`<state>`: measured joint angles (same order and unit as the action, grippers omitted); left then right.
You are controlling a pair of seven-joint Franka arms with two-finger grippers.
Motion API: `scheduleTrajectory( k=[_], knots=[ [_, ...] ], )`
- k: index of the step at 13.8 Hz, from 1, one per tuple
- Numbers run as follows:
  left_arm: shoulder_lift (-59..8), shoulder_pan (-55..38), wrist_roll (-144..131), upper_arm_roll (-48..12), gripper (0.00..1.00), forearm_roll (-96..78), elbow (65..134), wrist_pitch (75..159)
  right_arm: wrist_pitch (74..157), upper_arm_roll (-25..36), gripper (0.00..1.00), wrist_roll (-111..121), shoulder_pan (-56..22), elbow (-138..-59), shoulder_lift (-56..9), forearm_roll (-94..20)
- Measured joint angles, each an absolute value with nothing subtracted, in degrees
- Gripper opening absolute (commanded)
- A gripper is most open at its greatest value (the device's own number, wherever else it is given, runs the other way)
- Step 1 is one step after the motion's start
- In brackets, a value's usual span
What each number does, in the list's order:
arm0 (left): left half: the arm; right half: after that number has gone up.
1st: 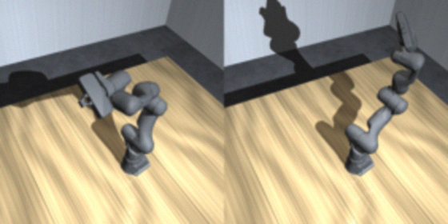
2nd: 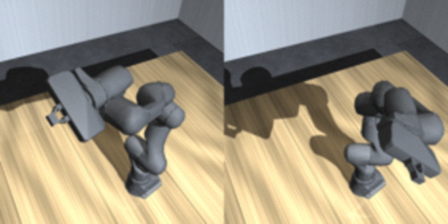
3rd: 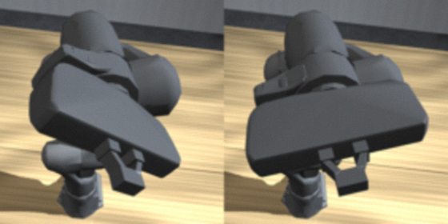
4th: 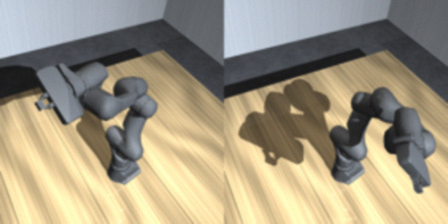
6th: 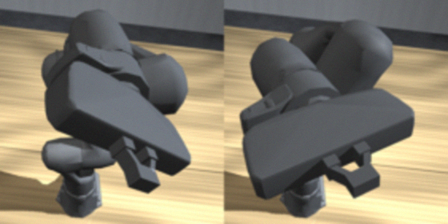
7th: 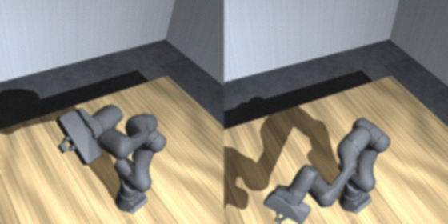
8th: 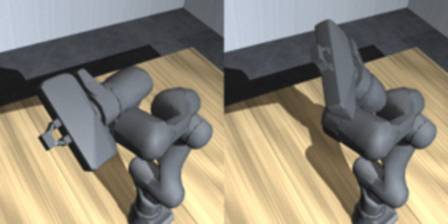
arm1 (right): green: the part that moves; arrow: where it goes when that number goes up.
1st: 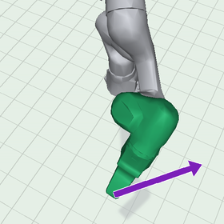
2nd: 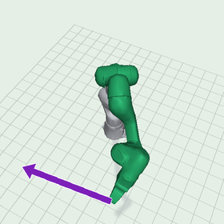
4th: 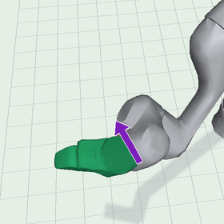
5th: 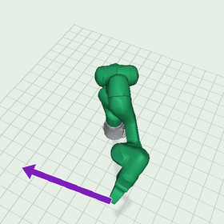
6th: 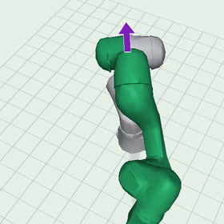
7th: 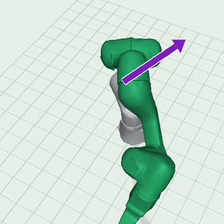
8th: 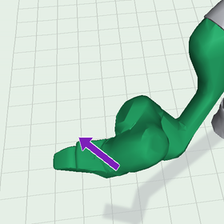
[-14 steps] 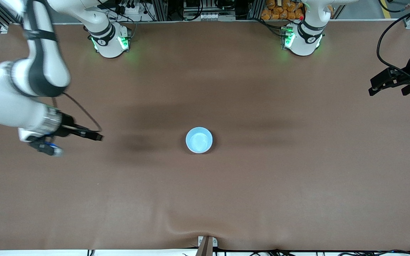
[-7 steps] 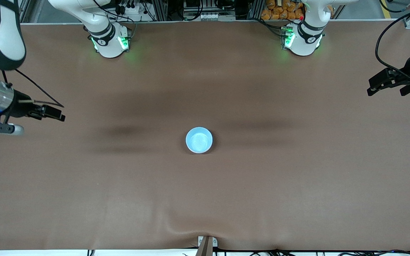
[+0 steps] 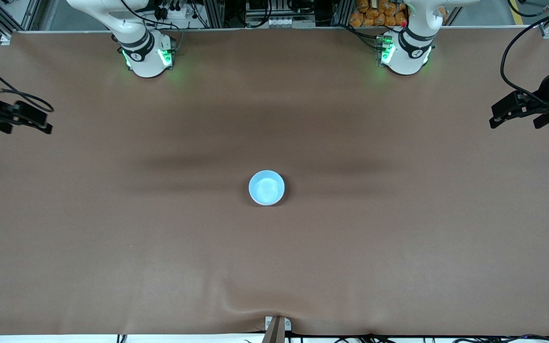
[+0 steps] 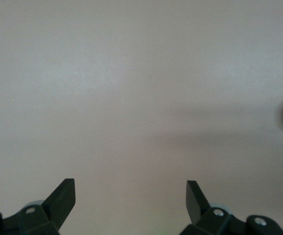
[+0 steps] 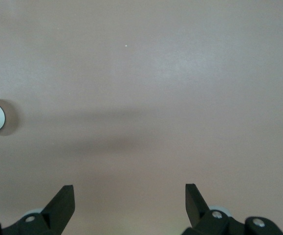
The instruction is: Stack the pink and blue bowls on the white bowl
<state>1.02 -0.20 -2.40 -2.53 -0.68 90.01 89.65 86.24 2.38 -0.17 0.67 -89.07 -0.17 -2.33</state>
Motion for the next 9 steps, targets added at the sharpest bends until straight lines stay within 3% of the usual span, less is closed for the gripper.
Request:
scheduleTrajectory(
  k=[9],
  knots=[
    [1.0,-0.2,-2.4,-2.5,1.0,-0.7,90.0,89.6,85.1,1.2,1.0,-0.5,2.1,-88.9,-0.2,-2.2]
  ],
)
